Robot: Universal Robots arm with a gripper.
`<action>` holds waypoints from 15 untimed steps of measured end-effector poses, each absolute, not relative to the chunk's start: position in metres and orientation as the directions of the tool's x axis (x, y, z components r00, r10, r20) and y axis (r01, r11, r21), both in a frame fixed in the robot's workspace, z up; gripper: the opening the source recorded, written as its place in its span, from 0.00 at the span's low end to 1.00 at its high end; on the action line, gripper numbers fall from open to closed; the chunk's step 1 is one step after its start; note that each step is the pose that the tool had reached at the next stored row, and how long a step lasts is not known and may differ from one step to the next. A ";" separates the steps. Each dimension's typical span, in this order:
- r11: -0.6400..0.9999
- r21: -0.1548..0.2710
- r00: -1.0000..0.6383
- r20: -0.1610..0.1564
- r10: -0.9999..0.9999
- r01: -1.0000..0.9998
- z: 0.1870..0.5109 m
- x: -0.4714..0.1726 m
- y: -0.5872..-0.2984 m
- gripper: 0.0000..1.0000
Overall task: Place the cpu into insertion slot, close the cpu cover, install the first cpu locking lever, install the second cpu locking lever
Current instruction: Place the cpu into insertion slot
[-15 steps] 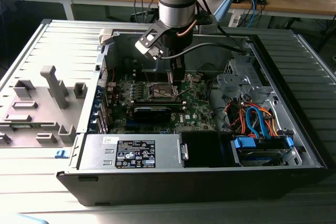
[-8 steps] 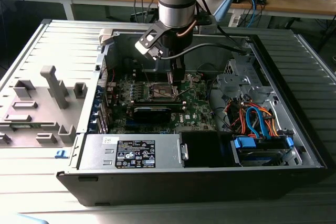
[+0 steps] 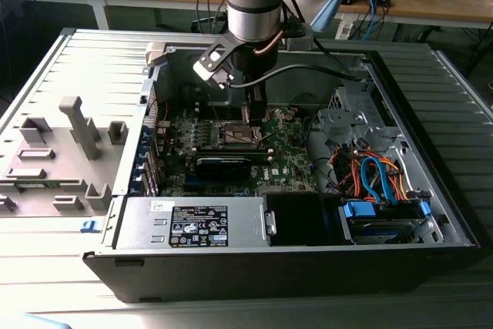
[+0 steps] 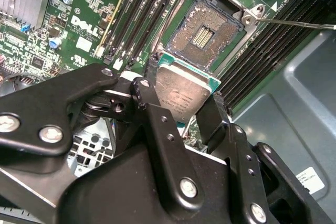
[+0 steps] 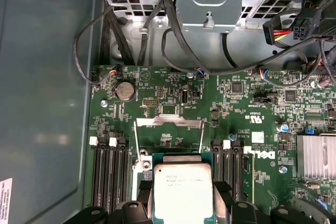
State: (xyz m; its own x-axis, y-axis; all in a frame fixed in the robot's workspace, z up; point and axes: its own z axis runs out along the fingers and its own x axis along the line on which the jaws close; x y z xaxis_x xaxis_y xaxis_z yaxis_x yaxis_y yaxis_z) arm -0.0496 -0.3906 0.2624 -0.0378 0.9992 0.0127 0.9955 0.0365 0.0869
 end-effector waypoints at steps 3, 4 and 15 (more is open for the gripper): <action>0.037 0.087 -0.038 0.013 0.999 0.996 0.262 -0.051 -0.389 0.55; 0.037 0.087 -0.038 0.013 0.999 0.996 0.262 -0.052 -0.388 0.55; 0.037 0.087 -0.038 0.012 0.999 0.996 0.261 -0.058 -0.386 0.55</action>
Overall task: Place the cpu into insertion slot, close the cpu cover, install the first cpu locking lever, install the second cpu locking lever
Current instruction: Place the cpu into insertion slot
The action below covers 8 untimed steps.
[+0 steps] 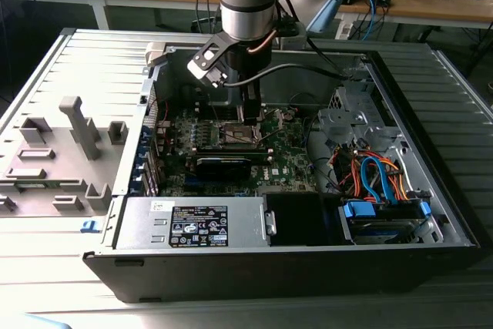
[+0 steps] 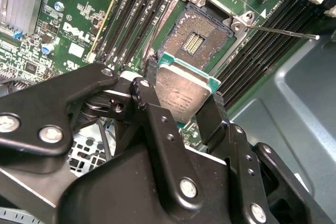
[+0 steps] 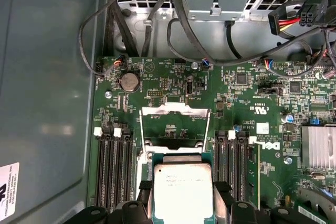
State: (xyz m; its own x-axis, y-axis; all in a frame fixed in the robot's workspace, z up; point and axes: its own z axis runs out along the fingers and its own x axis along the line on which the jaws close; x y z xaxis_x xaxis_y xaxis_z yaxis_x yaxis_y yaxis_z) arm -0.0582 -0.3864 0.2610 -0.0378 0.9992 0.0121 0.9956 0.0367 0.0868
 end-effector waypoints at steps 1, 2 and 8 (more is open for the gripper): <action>0.037 0.087 -0.038 0.012 0.999 0.996 0.261 -0.058 -0.386 0.55; 0.037 0.087 -0.038 0.012 0.999 0.996 0.261 -0.059 -0.386 0.55; 0.037 0.087 -0.038 0.012 0.999 0.996 0.260 -0.060 -0.386 0.55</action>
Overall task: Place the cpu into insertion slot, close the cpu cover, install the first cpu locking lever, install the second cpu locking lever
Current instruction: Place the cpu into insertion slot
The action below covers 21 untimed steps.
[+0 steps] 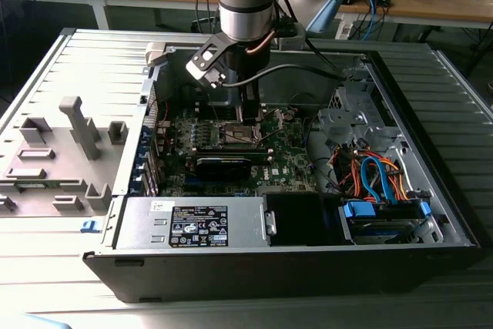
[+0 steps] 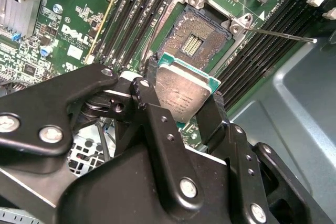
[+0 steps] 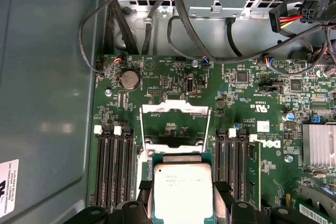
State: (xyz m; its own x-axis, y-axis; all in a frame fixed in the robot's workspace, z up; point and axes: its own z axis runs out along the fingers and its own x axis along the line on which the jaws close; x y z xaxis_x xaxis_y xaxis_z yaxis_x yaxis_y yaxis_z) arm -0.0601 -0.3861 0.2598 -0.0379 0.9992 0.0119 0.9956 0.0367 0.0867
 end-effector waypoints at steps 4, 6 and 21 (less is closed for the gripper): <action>0.037 0.087 -0.038 0.012 0.999 0.996 0.259 -0.061 -0.386 0.55; 0.037 0.087 -0.038 0.012 0.999 0.996 0.259 -0.061 -0.386 0.55; 0.037 0.087 -0.038 0.012 0.999 0.996 0.256 -0.064 -0.386 0.55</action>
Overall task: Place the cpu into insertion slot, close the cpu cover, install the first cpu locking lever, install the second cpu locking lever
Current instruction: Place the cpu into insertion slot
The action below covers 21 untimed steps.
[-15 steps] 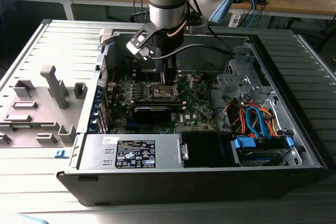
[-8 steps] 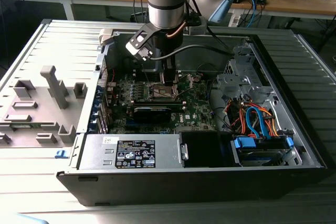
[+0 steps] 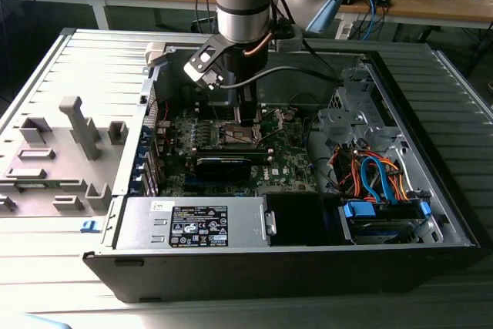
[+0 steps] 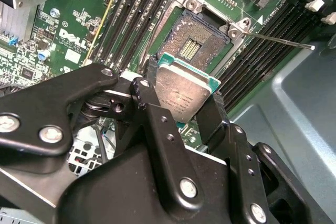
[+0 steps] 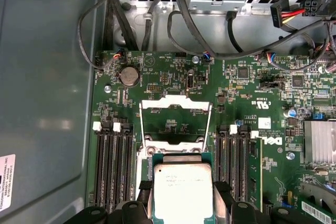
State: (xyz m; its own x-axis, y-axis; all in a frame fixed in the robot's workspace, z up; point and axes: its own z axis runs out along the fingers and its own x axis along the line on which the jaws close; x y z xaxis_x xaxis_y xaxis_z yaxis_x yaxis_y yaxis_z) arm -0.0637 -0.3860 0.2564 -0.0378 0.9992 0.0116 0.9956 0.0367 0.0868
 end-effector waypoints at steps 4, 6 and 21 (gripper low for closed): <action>0.037 0.087 -0.038 0.011 0.999 0.996 0.256 -0.064 -0.386 0.55; 0.037 0.087 -0.038 0.011 0.999 0.996 0.256 -0.064 -0.386 0.55; 0.037 0.087 -0.038 0.011 0.999 0.996 0.253 -0.067 -0.386 0.55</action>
State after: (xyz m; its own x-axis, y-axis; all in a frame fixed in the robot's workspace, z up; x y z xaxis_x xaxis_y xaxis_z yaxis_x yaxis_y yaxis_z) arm -0.0666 -0.3860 0.2534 -0.0378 0.9992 0.0115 0.9956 0.0367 0.0867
